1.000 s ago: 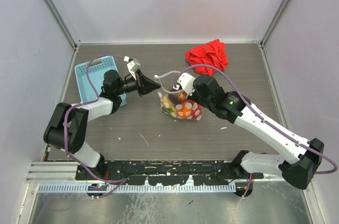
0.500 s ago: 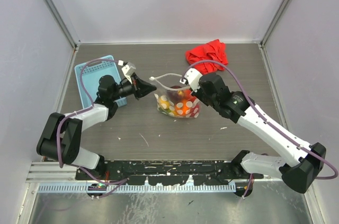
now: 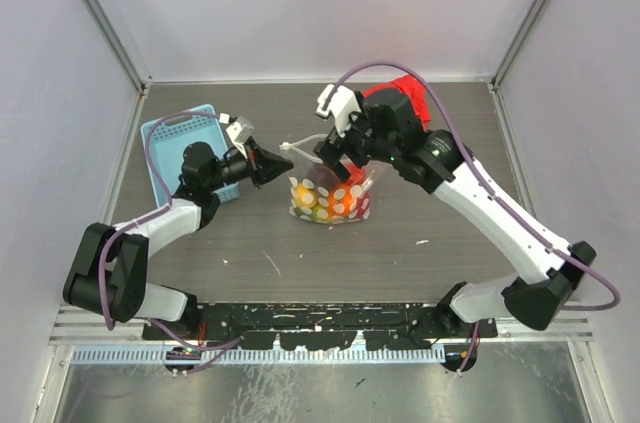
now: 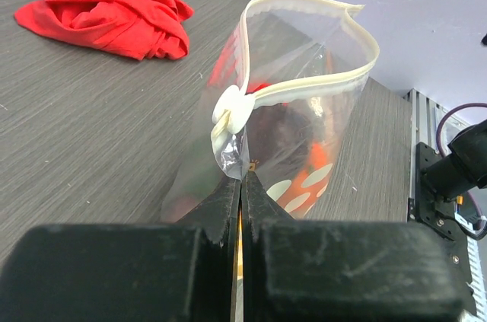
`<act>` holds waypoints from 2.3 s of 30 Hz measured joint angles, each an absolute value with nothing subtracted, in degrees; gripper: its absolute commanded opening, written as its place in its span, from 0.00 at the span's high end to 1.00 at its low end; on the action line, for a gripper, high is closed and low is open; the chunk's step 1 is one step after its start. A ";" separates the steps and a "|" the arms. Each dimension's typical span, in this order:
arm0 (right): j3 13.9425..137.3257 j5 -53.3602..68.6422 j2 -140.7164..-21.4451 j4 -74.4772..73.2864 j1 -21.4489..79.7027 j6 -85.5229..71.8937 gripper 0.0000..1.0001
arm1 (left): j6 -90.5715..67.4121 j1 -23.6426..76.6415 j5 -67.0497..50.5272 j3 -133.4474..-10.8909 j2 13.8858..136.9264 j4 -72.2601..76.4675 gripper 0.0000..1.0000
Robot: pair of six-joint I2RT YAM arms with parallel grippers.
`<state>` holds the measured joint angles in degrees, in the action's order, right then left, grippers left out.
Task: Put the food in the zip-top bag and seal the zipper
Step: Zip the zipper food storage bag at the center of the board.
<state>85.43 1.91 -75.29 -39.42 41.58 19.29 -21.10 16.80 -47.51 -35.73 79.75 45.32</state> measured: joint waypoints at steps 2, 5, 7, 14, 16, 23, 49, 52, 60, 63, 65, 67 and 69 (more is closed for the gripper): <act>87.48 3.97 -78.22 -39.31 41.69 19.99 0.00 | -20.49 16.80 -47.37 -35.73 79.42 45.01 1.00; 89.89 5.85 -83.35 -39.40 41.85 22.15 0.00 | -19.79 16.80 -47.20 -35.70 78.83 44.14 1.00; 91.72 6.61 -86.91 -39.64 41.87 23.38 0.00 | -19.29 16.82 -47.13 -35.64 78.37 43.57 1.00; 97.32 8.82 -96.44 -40.66 41.47 26.79 0.00 | -17.12 16.93 -46.78 -35.55 77.36 41.85 1.00; 98.10 9.28 -97.54 -41.15 41.01 27.38 0.00 | -16.69 17.04 -46.70 -35.55 77.21 41.41 1.00; 99.88 12.64 -99.44 -42.94 38.83 28.93 0.13 | -15.07 17.15 -46.63 -35.55 76.73 39.81 1.00; 100.57 20.40 -99.22 -51.57 38.68 30.83 1.00 | -12.56 17.17 -47.44 -35.55 76.58 39.57 0.41; 99.77 20.91 -98.02 -51.79 38.68 30.70 1.00 | -12.51 17.12 -48.45 -35.57 76.64 39.66 0.38; 98.19 22.15 -96.12 -52.29 38.68 30.57 1.00 | -12.60 17.12 -53.49 -38.46 78.76 40.05 0.41; 98.00 22.57 -96.01 -52.31 38.68 30.48 1.00 | -12.99 17.12 -55.55 -39.99 79.96 40.56 0.45; 97.80 22.87 -96.01 -52.29 38.68 30.48 1.00 | -13.67 17.12 -56.51 -40.69 80.86 41.39 0.49; 97.49 23.16 -95.98 -52.25 38.68 30.46 1.00 | -14.63 17.12 -57.58 -41.36 82.06 42.65 0.57; 97.12 23.31 -95.98 -52.23 38.68 30.46 1.00 | -15.73 17.12 -58.39 -41.60 83.07 43.59 0.68</act>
